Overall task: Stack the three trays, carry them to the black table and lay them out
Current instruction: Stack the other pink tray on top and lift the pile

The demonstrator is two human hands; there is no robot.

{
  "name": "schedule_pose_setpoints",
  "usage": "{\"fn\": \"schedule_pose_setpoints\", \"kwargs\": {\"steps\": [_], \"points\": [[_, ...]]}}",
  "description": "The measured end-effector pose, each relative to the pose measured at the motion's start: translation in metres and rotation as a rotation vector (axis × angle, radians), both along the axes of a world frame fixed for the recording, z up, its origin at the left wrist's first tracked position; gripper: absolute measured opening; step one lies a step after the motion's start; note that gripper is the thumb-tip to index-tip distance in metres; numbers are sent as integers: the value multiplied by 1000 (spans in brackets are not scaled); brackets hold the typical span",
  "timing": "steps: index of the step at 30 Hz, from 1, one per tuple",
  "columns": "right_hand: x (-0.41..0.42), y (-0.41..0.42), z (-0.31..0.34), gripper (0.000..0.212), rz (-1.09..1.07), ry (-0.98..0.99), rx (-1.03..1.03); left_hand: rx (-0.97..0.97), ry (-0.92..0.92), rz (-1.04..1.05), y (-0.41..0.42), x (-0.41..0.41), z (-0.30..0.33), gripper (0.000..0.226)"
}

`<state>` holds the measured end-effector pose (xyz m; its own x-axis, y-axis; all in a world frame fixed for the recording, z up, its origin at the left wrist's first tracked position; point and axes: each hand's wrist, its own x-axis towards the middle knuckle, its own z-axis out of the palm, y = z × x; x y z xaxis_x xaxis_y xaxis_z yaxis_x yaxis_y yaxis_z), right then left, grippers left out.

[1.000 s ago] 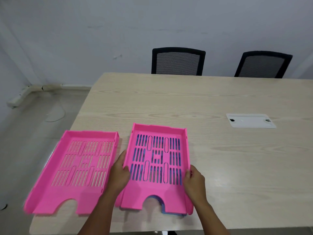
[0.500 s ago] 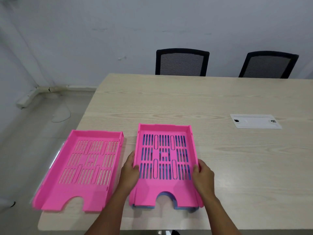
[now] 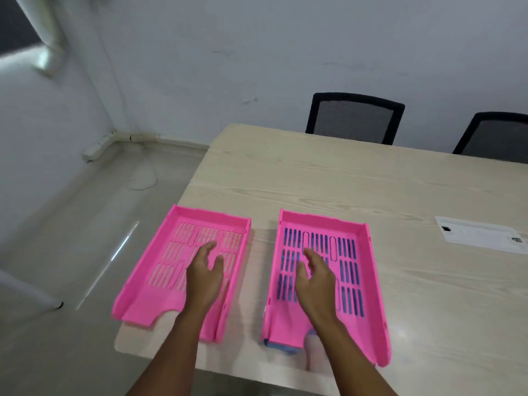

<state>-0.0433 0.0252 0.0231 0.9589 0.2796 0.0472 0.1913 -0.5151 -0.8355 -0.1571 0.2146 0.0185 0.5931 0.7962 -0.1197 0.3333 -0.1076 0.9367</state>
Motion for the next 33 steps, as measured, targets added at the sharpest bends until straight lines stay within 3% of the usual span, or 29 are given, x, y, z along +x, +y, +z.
{"fn": "schedule_pose_setpoints", "kwargs": {"steps": [6,14,17,19,22,28,33], "points": [[-48,84,-4,44,267,193,13,114,118,151,63,-58,-6,42],[-82,128,-39,41,269,458,-132,-18,429,104,127,-107,-28,73],[-87,134,-51,61,234,527,-138,-18,479,143,142,-113,-33,66],[-87,136,-55,49,205,477,-160,-59,513,129,148,-119,-39,51],[-81,136,-48,35,190,377,-148,-89,408,139,141,-130,-43,16],[-55,132,8,44,234,106,-30,-164,95,159,142,-116,-19,34],[-12,95,48,45,132,69,19,-147,-125,67,113,-71,37,45]]}}
